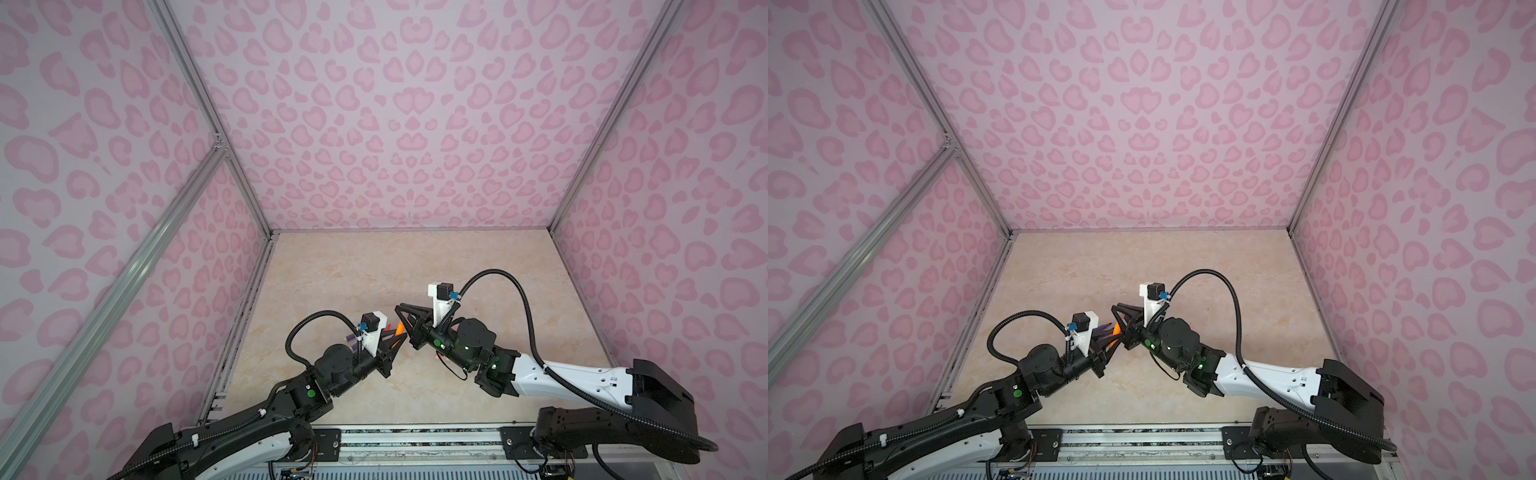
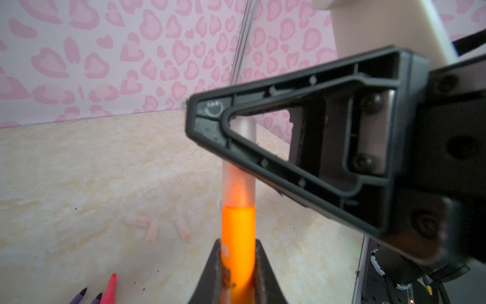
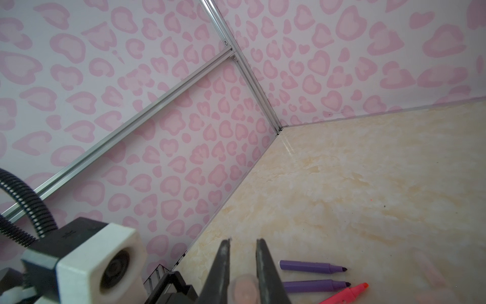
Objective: Insert the pens into the pen caps
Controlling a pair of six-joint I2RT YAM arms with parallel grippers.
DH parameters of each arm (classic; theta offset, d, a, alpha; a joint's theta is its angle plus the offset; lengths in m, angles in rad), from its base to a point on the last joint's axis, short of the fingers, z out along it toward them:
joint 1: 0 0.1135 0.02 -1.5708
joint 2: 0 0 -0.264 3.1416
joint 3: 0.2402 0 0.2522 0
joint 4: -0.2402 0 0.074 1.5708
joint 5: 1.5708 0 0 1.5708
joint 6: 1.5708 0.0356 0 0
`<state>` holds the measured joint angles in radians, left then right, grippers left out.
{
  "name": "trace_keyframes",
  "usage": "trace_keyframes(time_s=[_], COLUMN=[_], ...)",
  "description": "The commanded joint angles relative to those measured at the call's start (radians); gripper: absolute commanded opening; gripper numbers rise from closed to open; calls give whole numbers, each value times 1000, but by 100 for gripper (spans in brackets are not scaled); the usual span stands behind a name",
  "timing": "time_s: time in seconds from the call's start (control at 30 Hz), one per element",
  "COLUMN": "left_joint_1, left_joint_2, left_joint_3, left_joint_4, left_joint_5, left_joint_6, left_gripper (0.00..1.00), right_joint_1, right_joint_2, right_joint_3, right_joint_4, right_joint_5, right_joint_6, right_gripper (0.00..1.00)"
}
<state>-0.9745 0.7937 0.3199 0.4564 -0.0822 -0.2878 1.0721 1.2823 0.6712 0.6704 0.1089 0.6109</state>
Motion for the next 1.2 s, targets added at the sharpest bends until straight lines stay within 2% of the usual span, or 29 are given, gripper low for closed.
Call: trace_keyframes(time_s=[0.0,0.1,0.33,0.47,0.67,0.9,1.17], left_joint_1=[0,0,6,10,27,87,119], left_joint_2=[-5,-6,-1,7,45,64,16], left_joint_3=[25,30,50,71,110,145,149], left_joint_4=[31,38,67,86,133,166,76], left_joint_5=[1,-3,-77,-80,-177,-181,-106], left_joint_6=[-17,-25,12,52,150,200,150], left_gripper=[3,3,3,3,3,3,3], right_joint_1=[-2,-3,-2,4,15,26,26], right_joint_2=[8,5,5,17,48,81,51], right_joint_3=[-3,-16,-81,-91,-98,-97,-107], right_joint_4=[3,12,95,123,132,130,99], right_joint_5=[-18,-32,-70,-107,-114,-104,-70], right_joint_6=[-3,2,41,62,89,77,44], right_gripper=[6,0,0,0,0,0,0])
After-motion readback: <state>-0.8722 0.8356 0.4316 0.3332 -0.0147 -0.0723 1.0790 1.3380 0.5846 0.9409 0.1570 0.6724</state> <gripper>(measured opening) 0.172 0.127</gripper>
